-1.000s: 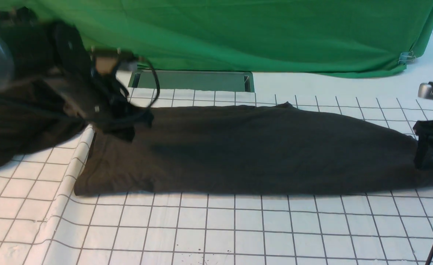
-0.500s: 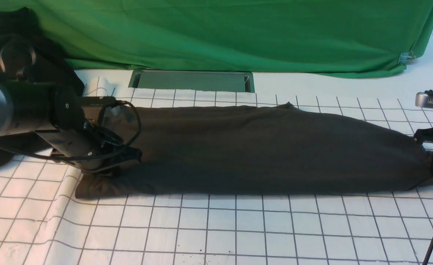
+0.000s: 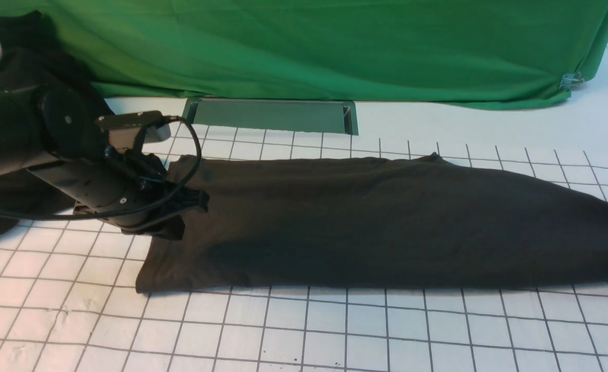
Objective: Fold a long-sleeved shirt over a white checkered tablecloth.
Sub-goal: 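Pull the folded dark garment lengthwise by its ends to straighten it flat on the table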
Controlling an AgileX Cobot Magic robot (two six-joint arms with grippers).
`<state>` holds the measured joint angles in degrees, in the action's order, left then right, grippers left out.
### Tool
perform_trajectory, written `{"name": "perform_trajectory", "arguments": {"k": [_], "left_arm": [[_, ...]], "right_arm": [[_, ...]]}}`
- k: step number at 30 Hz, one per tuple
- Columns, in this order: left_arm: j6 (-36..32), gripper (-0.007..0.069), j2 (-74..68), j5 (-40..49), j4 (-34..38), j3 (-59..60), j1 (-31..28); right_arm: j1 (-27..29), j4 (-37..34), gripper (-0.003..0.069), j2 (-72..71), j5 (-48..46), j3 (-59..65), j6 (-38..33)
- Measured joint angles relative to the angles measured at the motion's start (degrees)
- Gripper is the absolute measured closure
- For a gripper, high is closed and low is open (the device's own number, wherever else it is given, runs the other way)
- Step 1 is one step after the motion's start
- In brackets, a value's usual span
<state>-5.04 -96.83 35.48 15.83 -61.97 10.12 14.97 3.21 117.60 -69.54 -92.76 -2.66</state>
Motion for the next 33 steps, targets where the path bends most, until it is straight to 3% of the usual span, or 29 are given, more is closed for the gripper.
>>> {"name": "perform_trajectory", "arguments": {"k": [2, 4, 16, 19, 21, 22, 24, 25, 26, 30, 33], "left_arm": [[0.00, 0.0631, 0.00, 0.00, -0.21, 0.06, 0.00], [0.00, 0.0631, 0.00, 0.00, -0.26, 0.06, 0.00], [-0.04, 0.0631, 0.00, -0.01, -1.23, 0.06, 0.00], [-0.04, 0.0631, 0.00, -0.01, -1.75, 0.06, 0.00], [-0.04, 0.0631, 0.00, 0.13, -1.93, 0.06, 0.00], [-0.04, 0.0631, 0.00, 0.13, -1.93, 0.06, 0.00], [-0.04, 0.0631, 0.00, 0.40, -1.93, 0.06, 0.00], [-0.04, 0.0631, 0.00, 0.42, -1.93, 0.06, 0.00], [-0.04, 0.0631, 0.00, 0.70, -1.98, 0.06, 0.00], [-0.04, 0.0631, 0.00, 1.56, -2.66, 0.06, 0.00], [0.86, 0.0631, 0.51, 2.19, -4.47, 0.06, -0.27]], "right_arm": [[0.00, -0.80, 0.0033, -1.97, 0.07, 0.00, -0.53], [0.05, -1.83, 0.0018, -2.99, 0.72, 0.00, -1.36], [0.05, -5.54, 0.0036, 4.28, 4.38, -0.06, -3.35], [0.05, -6.68, 0.0113, 6.36, 4.50, -0.08, -4.26], [0.05, -7.44, 0.0258, 6.40, 4.74, -0.08, -5.84], [0.05, -7.44, 0.0274, 6.40, 4.84, -0.08, -6.07], [0.16, -8.43, 0.0517, 6.42, 5.10, -0.08, -6.56], [0.16, -8.47, 0.0530, 6.42, 5.10, -0.08, -6.56], [0.43, -8.70, 0.0590, 6.42, 4.93, -0.20, -6.69], [1.08, -8.42, 0.0612, 6.54, 3.08, -1.80, -6.18], [1.65, -4.19, 0.0612, 5.07, 0.84, -4.07, -3.95]]}}
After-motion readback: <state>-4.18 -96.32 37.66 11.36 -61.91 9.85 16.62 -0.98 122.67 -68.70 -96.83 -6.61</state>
